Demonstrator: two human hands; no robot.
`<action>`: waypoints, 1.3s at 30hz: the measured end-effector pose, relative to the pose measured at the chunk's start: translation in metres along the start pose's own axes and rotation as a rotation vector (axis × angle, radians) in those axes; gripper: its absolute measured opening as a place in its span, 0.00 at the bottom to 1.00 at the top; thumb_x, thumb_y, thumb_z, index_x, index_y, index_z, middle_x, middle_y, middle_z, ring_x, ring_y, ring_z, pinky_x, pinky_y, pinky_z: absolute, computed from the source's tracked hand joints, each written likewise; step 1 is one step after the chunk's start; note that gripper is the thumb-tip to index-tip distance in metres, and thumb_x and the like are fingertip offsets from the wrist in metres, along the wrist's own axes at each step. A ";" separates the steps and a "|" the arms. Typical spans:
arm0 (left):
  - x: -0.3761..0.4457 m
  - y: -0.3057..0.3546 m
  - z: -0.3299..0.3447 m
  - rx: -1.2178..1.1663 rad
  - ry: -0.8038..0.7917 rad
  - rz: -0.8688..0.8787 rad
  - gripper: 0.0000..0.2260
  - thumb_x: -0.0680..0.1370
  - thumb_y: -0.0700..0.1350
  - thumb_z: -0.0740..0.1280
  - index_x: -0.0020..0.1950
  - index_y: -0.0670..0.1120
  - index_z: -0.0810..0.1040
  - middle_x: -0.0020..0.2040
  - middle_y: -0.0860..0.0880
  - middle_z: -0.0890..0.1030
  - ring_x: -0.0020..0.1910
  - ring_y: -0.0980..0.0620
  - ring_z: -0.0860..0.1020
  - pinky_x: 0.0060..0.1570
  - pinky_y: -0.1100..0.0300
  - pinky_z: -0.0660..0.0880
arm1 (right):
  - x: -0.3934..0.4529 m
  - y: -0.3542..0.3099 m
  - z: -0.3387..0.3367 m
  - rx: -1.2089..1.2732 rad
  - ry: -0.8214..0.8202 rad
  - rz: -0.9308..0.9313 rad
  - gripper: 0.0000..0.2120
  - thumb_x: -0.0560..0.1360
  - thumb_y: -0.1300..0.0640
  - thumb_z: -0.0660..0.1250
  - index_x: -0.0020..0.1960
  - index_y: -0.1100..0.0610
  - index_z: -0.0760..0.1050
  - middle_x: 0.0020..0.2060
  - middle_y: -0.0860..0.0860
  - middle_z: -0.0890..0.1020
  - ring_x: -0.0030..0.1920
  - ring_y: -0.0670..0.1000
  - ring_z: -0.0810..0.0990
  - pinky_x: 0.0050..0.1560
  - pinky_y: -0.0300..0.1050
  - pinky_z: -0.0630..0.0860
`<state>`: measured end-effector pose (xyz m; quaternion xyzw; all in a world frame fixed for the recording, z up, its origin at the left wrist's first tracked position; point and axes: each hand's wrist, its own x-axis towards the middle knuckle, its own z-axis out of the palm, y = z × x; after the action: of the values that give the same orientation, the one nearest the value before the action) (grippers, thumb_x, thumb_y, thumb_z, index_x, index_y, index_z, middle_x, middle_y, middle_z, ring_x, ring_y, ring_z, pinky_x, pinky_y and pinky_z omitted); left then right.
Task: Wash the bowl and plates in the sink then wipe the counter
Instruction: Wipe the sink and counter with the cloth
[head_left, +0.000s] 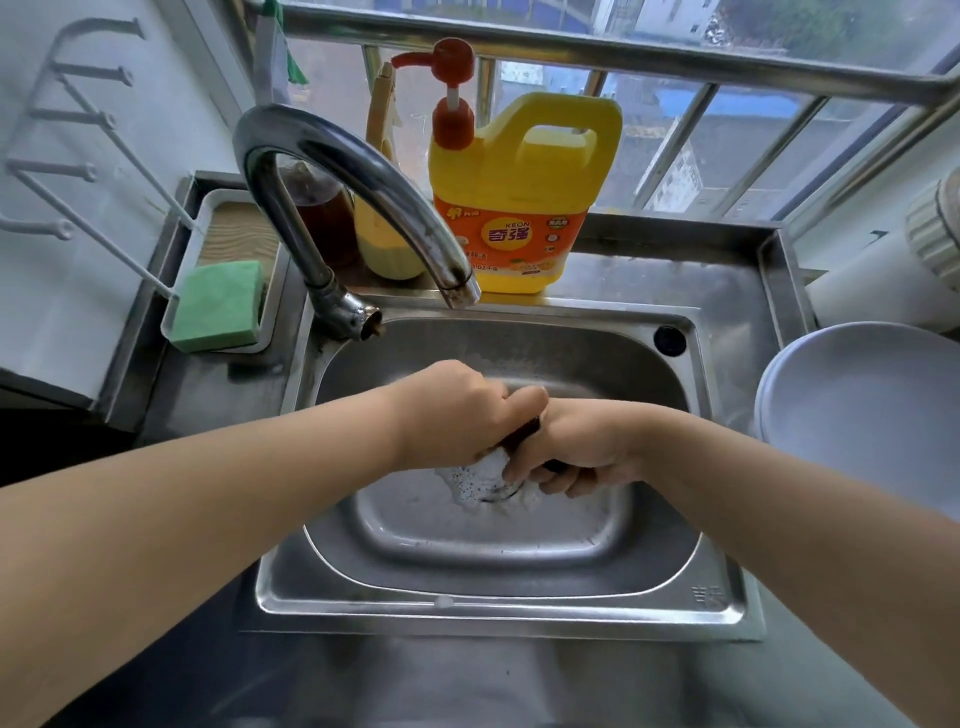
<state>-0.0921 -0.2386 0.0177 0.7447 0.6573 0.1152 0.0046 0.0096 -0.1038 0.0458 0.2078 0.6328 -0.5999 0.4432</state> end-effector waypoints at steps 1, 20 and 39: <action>-0.003 0.001 0.001 -0.043 -0.006 -0.016 0.23 0.63 0.39 0.76 0.48 0.44 0.64 0.25 0.49 0.74 0.17 0.48 0.69 0.16 0.64 0.61 | -0.001 -0.001 -0.004 0.036 -0.052 0.017 0.14 0.76 0.68 0.61 0.35 0.54 0.74 0.25 0.50 0.62 0.23 0.44 0.57 0.21 0.34 0.52; 0.008 0.089 -0.043 -2.434 0.126 -1.117 0.13 0.73 0.58 0.61 0.37 0.50 0.75 0.22 0.54 0.61 0.15 0.61 0.57 0.17 0.71 0.51 | -0.015 0.022 0.029 0.506 0.417 -0.897 0.30 0.63 0.38 0.75 0.61 0.49 0.75 0.60 0.52 0.79 0.63 0.52 0.76 0.63 0.47 0.72; 0.019 0.062 -0.007 -0.677 -0.119 -0.921 0.05 0.77 0.42 0.61 0.52 0.45 0.72 0.46 0.47 0.80 0.45 0.45 0.78 0.36 0.65 0.67 | 0.008 -0.024 0.025 0.865 0.876 -0.248 0.20 0.81 0.48 0.55 0.35 0.58 0.67 0.20 0.49 0.67 0.22 0.47 0.66 0.34 0.43 0.71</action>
<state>-0.0307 -0.2299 0.0374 0.3440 0.8388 0.2633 0.3298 -0.0059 -0.1345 0.0560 0.5201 0.4750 -0.7077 -0.0544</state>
